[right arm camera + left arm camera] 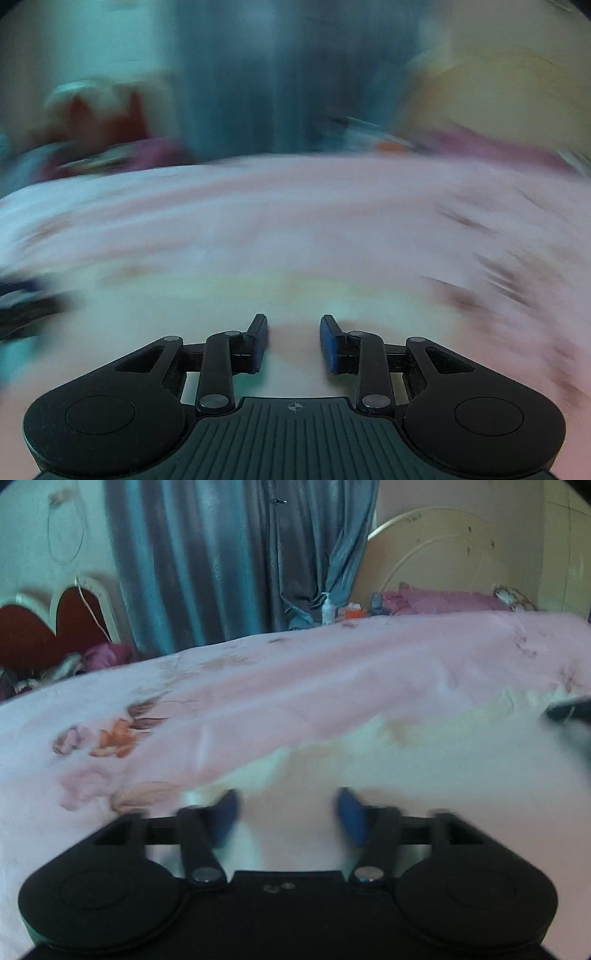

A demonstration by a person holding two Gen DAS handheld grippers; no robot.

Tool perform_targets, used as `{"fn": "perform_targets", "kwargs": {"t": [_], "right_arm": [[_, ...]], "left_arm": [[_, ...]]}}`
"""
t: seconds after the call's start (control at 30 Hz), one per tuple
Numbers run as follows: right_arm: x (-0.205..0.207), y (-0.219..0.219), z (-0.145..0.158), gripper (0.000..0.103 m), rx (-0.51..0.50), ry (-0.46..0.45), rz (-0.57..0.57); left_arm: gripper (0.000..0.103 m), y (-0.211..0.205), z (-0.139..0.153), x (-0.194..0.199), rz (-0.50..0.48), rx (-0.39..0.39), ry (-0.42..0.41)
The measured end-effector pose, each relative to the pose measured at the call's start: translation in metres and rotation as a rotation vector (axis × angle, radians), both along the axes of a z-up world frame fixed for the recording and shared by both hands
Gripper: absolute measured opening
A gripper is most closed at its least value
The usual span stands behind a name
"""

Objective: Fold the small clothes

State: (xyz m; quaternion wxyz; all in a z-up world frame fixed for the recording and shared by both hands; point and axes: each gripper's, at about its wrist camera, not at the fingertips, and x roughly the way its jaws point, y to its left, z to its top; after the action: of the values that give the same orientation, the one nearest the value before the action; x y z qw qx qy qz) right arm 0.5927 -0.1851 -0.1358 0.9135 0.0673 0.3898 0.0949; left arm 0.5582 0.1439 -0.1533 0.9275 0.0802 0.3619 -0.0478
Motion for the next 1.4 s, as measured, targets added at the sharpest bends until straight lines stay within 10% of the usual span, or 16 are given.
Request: {"fn": "perform_targets", "kwargs": {"t": [0.13, 0.23, 0.4, 0.67, 0.9, 1.4], "right_arm": [[-0.012, 0.002, 0.027, 0.028, -0.034, -0.05, 0.02], [-0.042, 0.028, 0.041, 0.067, 0.008, -0.119, 0.12], [-0.068, 0.068, 0.018, 0.04, -0.043, -0.046, 0.285], [-0.075, -0.008, 0.018, 0.04, -0.095, -0.005, 0.055], [-0.129, 0.061, 0.023, 0.04, -0.129, -0.043, 0.294], [-0.218, 0.079, 0.021, 0.04, -0.051, 0.019, 0.345]], "left_arm": [[0.062, -0.001, 0.02, -0.009, 0.024, 0.0, -0.039], [0.062, -0.023, 0.034, -0.024, -0.003, -0.108, -0.062], [0.063, -0.067, 0.015, -0.039, -0.06, -0.169, 0.009], [0.061, -0.029, 0.014, -0.063, 0.048, -0.12, -0.006], [0.065, -0.09, 0.02, -0.09, -0.065, -0.116, 0.004], [0.064, -0.094, 0.009, -0.179, 0.0, -0.173, 0.044]]}}
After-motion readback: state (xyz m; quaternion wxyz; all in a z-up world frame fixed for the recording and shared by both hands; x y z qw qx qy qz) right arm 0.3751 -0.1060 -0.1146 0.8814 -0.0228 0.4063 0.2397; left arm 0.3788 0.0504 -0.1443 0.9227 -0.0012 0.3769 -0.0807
